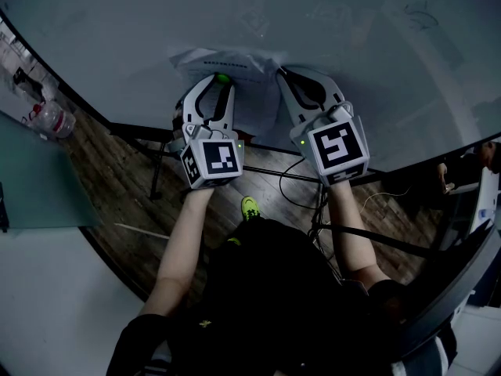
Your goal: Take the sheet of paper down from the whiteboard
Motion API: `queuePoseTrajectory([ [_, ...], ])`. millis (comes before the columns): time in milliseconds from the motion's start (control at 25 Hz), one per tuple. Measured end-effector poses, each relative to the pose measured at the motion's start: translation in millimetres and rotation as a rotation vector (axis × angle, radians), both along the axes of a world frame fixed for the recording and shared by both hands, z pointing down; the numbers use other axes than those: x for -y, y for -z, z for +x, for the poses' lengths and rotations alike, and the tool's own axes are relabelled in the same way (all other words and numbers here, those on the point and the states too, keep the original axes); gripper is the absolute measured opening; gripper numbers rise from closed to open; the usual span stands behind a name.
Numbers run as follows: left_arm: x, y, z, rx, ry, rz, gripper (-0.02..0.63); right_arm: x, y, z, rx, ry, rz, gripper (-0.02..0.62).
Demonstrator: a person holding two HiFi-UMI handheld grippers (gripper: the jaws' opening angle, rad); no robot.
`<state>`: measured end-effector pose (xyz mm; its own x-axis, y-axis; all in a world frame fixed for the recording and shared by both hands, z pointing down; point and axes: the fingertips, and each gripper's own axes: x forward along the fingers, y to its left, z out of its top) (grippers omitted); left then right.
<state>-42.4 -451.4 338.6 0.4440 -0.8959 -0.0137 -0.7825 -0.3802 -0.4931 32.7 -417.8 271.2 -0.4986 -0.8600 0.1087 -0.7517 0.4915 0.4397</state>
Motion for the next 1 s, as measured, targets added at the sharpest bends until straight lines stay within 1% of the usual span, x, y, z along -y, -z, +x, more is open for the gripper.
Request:
queuePoseTrajectory([
  [640,1,-4,0,0.027,-0.013,-0.010,0.140,2,1,1,0.019,0.000,0.000,0.011],
  [1000,-7,-10,-12,0.031,-0.005,-0.023,0.140,6,-2,6,0.017,-0.007,-0.001,0.011],
])
